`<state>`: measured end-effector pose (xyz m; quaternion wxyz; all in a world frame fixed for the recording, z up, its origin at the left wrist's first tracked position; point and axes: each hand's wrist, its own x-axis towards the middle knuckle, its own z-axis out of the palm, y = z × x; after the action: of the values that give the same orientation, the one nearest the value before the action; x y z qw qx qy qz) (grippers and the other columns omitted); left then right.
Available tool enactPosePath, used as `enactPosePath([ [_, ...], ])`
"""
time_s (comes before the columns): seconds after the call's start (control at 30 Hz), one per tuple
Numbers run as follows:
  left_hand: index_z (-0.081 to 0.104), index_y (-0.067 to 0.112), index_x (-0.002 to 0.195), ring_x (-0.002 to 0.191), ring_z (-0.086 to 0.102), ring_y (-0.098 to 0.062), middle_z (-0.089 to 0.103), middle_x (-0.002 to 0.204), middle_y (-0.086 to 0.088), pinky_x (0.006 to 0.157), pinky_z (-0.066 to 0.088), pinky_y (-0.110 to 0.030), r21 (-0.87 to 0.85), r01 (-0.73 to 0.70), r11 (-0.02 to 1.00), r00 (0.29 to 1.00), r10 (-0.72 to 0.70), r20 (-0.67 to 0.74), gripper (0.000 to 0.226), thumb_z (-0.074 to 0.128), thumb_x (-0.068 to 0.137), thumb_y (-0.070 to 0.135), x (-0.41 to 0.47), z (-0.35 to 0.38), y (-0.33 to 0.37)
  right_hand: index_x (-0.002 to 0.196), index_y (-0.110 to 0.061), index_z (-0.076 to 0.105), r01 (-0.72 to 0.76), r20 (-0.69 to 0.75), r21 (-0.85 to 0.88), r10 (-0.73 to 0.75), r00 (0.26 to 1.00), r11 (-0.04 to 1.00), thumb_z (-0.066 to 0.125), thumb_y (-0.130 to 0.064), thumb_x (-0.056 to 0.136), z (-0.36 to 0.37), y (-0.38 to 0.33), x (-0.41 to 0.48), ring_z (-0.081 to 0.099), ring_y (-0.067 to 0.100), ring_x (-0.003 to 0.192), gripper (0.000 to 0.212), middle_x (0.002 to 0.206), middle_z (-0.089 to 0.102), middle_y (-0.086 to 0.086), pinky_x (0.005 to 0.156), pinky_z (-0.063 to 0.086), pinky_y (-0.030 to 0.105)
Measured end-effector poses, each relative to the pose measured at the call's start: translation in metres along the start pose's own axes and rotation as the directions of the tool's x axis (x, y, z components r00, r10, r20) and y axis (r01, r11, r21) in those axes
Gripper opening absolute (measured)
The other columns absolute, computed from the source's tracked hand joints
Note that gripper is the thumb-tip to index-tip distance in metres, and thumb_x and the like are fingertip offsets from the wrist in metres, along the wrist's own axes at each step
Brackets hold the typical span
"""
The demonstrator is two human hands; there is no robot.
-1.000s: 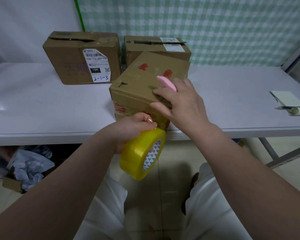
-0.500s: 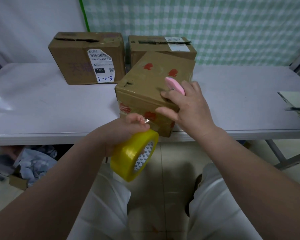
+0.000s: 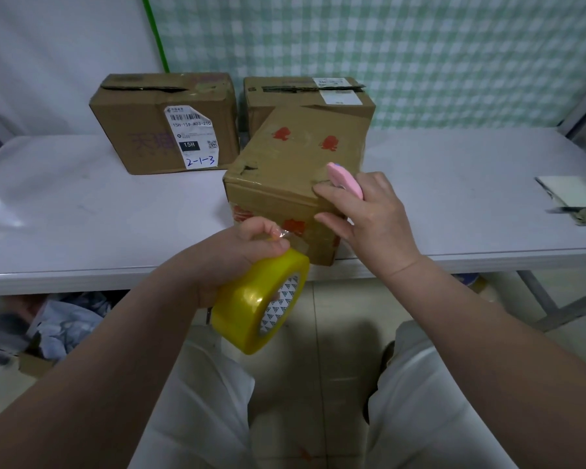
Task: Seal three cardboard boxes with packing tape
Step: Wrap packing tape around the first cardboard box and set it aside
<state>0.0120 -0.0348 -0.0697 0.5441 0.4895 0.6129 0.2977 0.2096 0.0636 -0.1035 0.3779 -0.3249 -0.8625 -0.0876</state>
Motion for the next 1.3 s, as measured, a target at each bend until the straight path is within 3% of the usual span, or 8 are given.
enactPosePath([
  [0.13, 0.055, 0.028, 0.101, 0.096, 0.064, -0.029, 0.063, 0.106, -0.007, 0.085, 0.053, -0.046, 0.142, -0.052, 0.989, 0.999, 0.052, 0.005, 0.041, 0.059, 0.069, 0.053, -0.004, 0.001, 0.007, 0.115, -0.016, 0.070, -0.028, 0.001, 0.007, 0.028, 1.000, 1.000, 0.057, -0.037, 0.090, -0.003, -0.001, -0.001, 0.052, 0.031, 0.087, 0.035, 0.104, 0.064, 0.014, 0.069, 0.049, 0.034],
  [0.3, 0.056, 0.030, 0.098, 0.089, 0.067, -0.030, 0.065, 0.103, -0.008, 0.070, 0.056, -0.039, 0.088, -0.070, 0.994, 0.997, 0.068, 0.021, 0.027, 0.067, 0.080, 0.046, -0.007, 0.002, 0.009, 0.126, -0.014, 0.064, -0.080, -0.163, 0.145, 0.104, 0.981, 0.986, 0.048, -0.012, 0.096, -0.026, -0.027, 0.003, 0.057, 0.028, 0.084, 0.034, 0.104, 0.066, 0.018, 0.072, 0.044, 0.024],
  [0.47, 0.056, 0.036, 0.093, 0.094, 0.066, -0.032, 0.064, 0.107, -0.008, 0.078, 0.056, -0.049, 0.091, -0.121, 0.989, 0.993, 0.118, 0.030, 0.026, 0.067, 0.073, 0.049, -0.011, 0.006, 0.016, 0.152, -0.032, 0.016, -0.401, 0.304, 0.458, 0.284, 0.909, 0.794, 0.040, -0.021, 0.102, -0.050, -0.052, 0.001, 0.057, 0.002, 0.071, 0.056, 0.096, 0.066, 0.002, 0.066, 0.040, 0.014],
  [0.57, 0.056, 0.034, 0.096, 0.095, 0.066, -0.032, 0.066, 0.104, -0.007, 0.082, 0.054, -0.050, 0.087, -0.137, 0.987, 0.990, 0.134, 0.034, 0.026, 0.067, 0.076, 0.047, -0.013, 0.012, 0.020, 0.144, -0.026, 0.038, -0.487, 0.426, 0.454, 0.298, 0.854, 0.746, 0.040, -0.024, 0.103, -0.051, -0.053, -0.007, 0.059, 0.008, 0.094, 0.042, 0.114, 0.062, -0.002, 0.078, 0.039, 0.022],
  [0.77, 0.057, 0.033, 0.100, 0.092, 0.068, -0.029, 0.068, 0.103, -0.008, 0.081, 0.057, -0.048, 0.049, -0.145, 0.988, 0.989, 0.144, 0.033, 0.034, 0.063, 0.070, 0.046, -0.014, 0.025, 0.024, 0.120, -0.032, 0.053, -0.552, 0.436, 0.509, 0.355, 0.827, 0.660, 0.042, -0.052, 0.091, -0.053, -0.060, -0.013, 0.056, 0.000, 0.090, 0.037, 0.101, 0.061, -0.016, 0.073, 0.041, 0.014],
  [1.0, 0.056, 0.032, 0.100, 0.093, 0.067, -0.033, 0.066, 0.104, -0.009, 0.080, 0.055, -0.050, 0.049, -0.111, 0.993, 0.994, 0.110, 0.016, 0.024, 0.068, 0.082, 0.043, -0.013, 0.039, 0.028, 0.108, -0.023, 0.056, -0.560, 0.402, 0.448, 0.403, 0.822, 0.697, 0.053, -0.027, 0.096, -0.056, -0.054, -0.017, 0.055, 0.005, 0.084, 0.013, 0.092, 0.060, -0.012, 0.069, 0.042, 0.016],
  [1.2, 0.052, 0.032, 0.115, 0.097, 0.065, -0.025, 0.061, 0.111, -0.001, 0.080, 0.056, -0.041, 0.048, -0.122, 0.991, 0.992, 0.120, 0.034, 0.029, 0.061, 0.088, 0.037, -0.011, 0.050, 0.038, 0.091, -0.030, 0.059, -0.687, 0.473, 0.582, 0.507, 0.721, 0.435, 0.055, -0.024, 0.095, -0.064, -0.043, -0.019, 0.057, 0.001, 0.079, 0.008, 0.086, 0.062, -0.012, 0.066, 0.043, 0.018],
  [1.3, 0.050, 0.031, 0.123, 0.094, 0.064, -0.019, 0.060, 0.110, 0.002, 0.072, 0.055, -0.030, 0.035, -0.132, 0.991, 0.991, 0.131, 0.028, 0.035, 0.058, 0.089, 0.035, -0.011, 0.057, 0.047, 0.084, -0.032, 0.063, -0.699, 0.415, 0.570, 0.583, 0.699, 0.432, 0.062, -0.029, 0.091, -0.069, -0.034, -0.023, 0.057, -0.003, 0.074, 0.008, 0.083, 0.065, -0.013, 0.061, 0.042, 0.011],
])
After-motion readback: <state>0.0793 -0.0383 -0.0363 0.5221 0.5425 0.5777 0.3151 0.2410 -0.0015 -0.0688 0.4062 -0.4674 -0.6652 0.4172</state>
